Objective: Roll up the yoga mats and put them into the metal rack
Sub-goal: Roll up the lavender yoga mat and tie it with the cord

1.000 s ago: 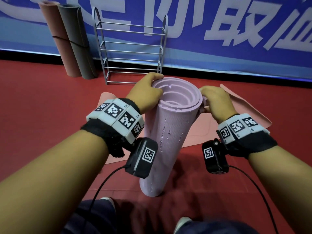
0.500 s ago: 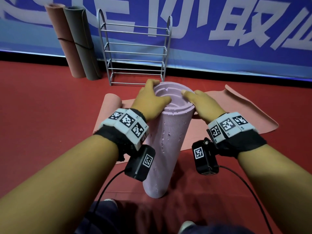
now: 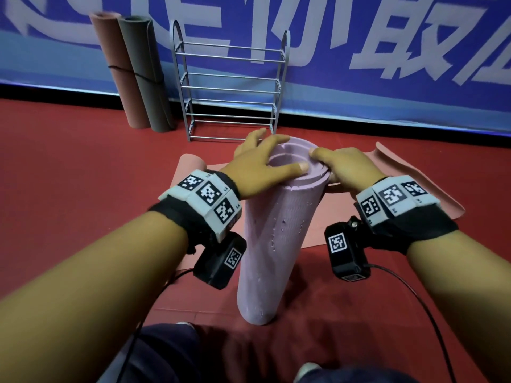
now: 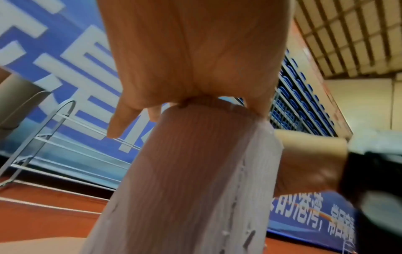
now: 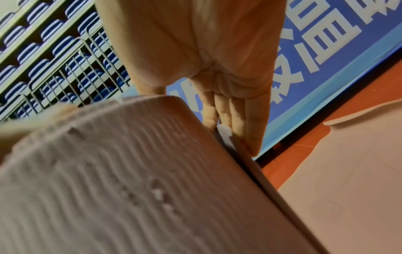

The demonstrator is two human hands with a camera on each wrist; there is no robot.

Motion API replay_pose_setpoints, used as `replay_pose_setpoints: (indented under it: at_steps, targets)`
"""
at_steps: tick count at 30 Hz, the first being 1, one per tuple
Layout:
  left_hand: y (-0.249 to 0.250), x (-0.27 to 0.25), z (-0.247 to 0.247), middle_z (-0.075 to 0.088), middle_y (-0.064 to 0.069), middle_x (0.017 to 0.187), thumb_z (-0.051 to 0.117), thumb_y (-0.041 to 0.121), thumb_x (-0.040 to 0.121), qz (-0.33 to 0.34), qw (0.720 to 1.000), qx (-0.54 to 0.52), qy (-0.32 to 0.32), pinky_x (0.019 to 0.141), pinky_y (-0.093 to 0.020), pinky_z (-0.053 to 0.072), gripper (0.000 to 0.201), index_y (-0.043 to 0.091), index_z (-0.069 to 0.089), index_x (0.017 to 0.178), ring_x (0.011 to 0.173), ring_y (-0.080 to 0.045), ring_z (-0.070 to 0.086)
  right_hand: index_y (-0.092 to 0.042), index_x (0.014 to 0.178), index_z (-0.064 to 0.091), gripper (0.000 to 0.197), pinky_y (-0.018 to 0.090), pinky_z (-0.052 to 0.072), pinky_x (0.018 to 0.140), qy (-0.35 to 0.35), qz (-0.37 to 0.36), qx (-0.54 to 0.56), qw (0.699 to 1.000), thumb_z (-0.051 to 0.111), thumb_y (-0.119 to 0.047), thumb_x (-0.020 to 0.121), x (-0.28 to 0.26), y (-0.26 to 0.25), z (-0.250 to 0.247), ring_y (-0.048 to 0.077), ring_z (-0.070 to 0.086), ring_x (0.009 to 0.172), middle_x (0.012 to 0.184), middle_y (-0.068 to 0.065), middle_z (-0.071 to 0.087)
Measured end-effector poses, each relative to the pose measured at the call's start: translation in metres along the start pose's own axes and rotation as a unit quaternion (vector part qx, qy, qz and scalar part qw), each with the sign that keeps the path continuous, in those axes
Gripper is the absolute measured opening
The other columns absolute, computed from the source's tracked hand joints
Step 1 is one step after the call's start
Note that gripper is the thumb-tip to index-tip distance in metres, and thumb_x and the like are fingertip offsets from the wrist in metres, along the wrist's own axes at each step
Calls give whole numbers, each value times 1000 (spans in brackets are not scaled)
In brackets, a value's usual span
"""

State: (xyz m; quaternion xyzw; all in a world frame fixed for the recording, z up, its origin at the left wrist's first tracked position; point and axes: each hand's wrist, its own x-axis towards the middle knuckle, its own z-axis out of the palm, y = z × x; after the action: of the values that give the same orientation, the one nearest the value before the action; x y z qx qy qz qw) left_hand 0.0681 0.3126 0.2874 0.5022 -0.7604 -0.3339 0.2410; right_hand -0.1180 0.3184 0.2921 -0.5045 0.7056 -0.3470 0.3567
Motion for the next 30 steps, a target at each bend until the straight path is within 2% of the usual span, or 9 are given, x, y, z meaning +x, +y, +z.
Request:
replay_pose_setpoints:
  at_steps: [4,7,11,14,18,21,23,25,30]
  targets:
    - [-1,5,13,11,-5,162,56,65,83,11,998,61,-14,118,-32,8,83,33,22,153,150,-18,6,-15,113,58,30,46,52,91,-25,-22,-95,995,42,-26,92,9,-5,7,32,61,98,108,12,62]
    - [-9,6,17,19,-4,159,60,61,81,24,999,45,1,118,-29,15,86,29,24,153,147,-17,19,-23,136,47,39,28,38,81,-40,-69,-132,988,30,-20,101,8,0,13,26,54,104,125,7,55]
    - [-22,7,12,23,-6,157,56,65,77,7,999,43,-9,119,-30,18,89,27,26,152,145,-17,23,-26,133,51,39,27,34,85,-26,-88,-123,988,31,-21,101,6,5,25,25,52,115,135,5,55]
    - [-23,3,12,25,-5,156,46,74,67,4,999,44,-9,117,-30,22,96,29,29,151,143,-15,26,-36,120,56,27,28,41,80,-26,-83,-87,992,52,-29,95,2,9,30,22,60,103,120,0,65]
    - [-15,-9,17,32,-3,151,74,52,78,37,996,-60,47,101,-10,20,90,28,27,150,131,-3,30,-34,102,62,24,31,48,74,-27,-74,-113,990,64,-21,82,4,6,11,23,65,94,104,-2,69]
    - [-12,-19,17,34,1,149,76,68,61,-73,979,-187,41,104,-28,31,114,33,16,151,129,-9,34,-30,81,67,15,41,55,85,15,-53,-89,994,66,-16,76,4,3,-2,28,67,94,93,0,72]
    - [-5,-24,16,41,7,140,65,72,71,-149,966,-208,-30,89,-37,41,97,32,22,148,121,-19,46,-31,74,69,14,47,57,83,31,-41,-67,996,67,-17,72,0,4,-3,30,68,89,84,-1,72]
    - [3,-25,15,48,8,136,62,68,77,-153,960,-234,-31,72,-31,42,82,29,33,142,106,-17,54,-31,75,71,14,46,58,79,33,-46,-66,996,68,-17,72,-7,-2,-3,28,68,82,76,-5,70]
    - [17,-21,-7,62,1,106,60,52,68,-156,960,-232,8,67,-34,48,54,31,52,117,83,-19,59,-26,89,74,15,45,60,72,75,-91,-90,989,65,-25,77,-26,-30,-15,25,68,80,79,-3,70]
